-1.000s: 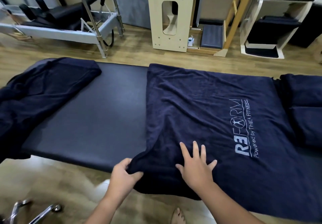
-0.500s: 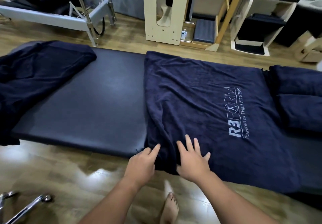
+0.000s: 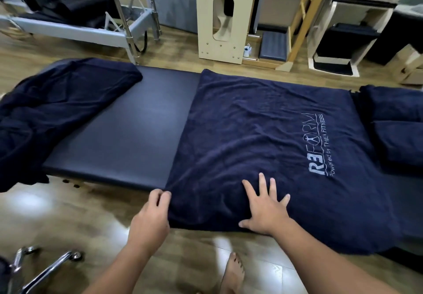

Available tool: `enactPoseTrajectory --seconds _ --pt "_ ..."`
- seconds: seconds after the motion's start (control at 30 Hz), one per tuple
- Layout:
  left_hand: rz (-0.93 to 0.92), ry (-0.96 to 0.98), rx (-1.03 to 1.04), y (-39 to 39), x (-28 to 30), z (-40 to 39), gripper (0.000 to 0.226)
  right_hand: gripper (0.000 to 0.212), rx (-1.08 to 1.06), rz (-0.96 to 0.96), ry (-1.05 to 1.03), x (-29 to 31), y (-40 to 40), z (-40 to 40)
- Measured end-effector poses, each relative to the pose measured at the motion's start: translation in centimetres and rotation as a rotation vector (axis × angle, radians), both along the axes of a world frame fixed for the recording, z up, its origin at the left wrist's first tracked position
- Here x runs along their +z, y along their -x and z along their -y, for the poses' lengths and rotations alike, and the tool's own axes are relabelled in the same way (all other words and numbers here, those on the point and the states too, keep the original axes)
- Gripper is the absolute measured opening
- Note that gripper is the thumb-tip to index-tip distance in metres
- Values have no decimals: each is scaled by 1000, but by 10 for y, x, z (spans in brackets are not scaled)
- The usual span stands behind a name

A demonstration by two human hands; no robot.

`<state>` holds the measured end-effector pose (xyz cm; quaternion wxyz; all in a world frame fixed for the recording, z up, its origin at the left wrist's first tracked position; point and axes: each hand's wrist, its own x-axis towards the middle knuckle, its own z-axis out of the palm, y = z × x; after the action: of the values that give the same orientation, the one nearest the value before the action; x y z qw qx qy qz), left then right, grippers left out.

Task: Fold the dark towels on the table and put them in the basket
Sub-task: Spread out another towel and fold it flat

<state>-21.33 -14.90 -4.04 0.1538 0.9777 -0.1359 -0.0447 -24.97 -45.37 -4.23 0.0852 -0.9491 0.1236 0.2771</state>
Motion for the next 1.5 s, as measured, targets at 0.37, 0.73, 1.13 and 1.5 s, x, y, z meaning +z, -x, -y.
enactPoseTrajectory --seconds 0.37,0.73,1.13,1.5 --pt "-42 -218 -278 -24 -9 -38 42 59 144 218 269 -29 55 8" --pt "-128 -530 -515 -22 -22 -32 24 38 164 417 336 -31 54 34" --pt "80 -400 -545 -24 -18 48 42 11 47 213 47 -23 91 39" --pt "-1 -606 -485 -8 -13 157 26 35 -333 277 339 -19 121 133"
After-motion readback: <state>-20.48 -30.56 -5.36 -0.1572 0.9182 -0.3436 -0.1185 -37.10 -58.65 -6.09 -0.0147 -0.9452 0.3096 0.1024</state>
